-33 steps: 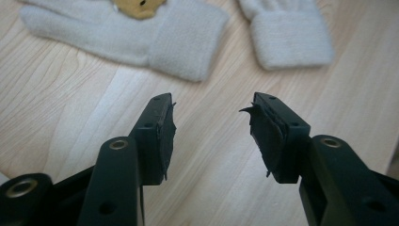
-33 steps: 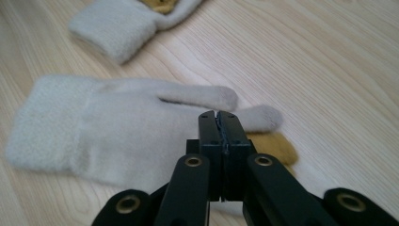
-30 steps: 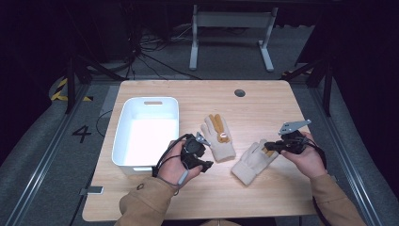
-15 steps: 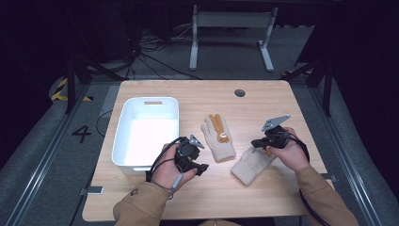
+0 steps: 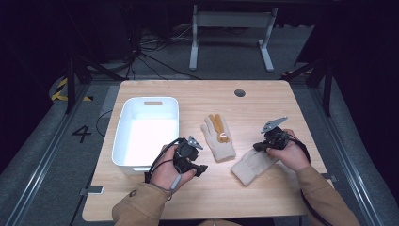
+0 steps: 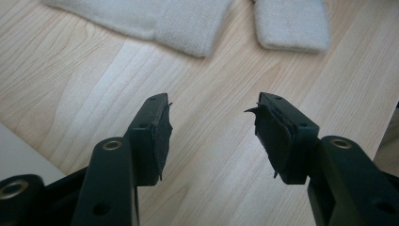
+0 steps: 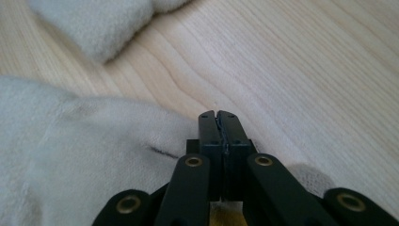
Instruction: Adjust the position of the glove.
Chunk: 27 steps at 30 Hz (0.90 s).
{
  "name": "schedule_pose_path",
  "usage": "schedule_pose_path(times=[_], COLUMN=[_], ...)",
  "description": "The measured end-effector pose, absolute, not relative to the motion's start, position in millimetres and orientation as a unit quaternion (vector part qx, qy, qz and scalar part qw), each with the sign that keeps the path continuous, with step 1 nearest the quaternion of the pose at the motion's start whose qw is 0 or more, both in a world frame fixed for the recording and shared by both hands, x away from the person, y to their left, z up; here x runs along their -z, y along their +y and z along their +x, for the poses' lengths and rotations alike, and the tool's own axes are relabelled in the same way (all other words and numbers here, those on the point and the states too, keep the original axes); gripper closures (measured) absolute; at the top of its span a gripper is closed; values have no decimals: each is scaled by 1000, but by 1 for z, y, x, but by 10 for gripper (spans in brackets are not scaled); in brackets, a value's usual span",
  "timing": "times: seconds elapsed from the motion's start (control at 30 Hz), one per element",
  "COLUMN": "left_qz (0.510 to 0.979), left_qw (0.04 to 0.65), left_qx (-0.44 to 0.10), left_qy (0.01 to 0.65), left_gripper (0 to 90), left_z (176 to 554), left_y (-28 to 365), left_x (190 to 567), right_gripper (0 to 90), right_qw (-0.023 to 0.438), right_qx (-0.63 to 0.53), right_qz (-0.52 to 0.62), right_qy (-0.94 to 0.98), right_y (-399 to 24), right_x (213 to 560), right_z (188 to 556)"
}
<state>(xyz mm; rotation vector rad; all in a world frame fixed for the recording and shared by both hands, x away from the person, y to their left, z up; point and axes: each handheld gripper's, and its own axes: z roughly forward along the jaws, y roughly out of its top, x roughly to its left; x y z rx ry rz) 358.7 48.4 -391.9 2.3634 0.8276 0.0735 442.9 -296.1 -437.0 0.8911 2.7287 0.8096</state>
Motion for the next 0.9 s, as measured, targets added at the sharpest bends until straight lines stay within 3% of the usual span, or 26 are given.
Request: schedule_pose_path(times=[0.9], left_qz=[896], left_qw=[338], left_qx=[-29], left_qy=[287], left_gripper=[465], left_z=[376], left_y=[23], left_x=[384], right_gripper=[900], right_qw=[32], right_qx=[-236], right_qz=[301], right_qy=[924], right_y=[-306], right_x=[432], right_z=[388])
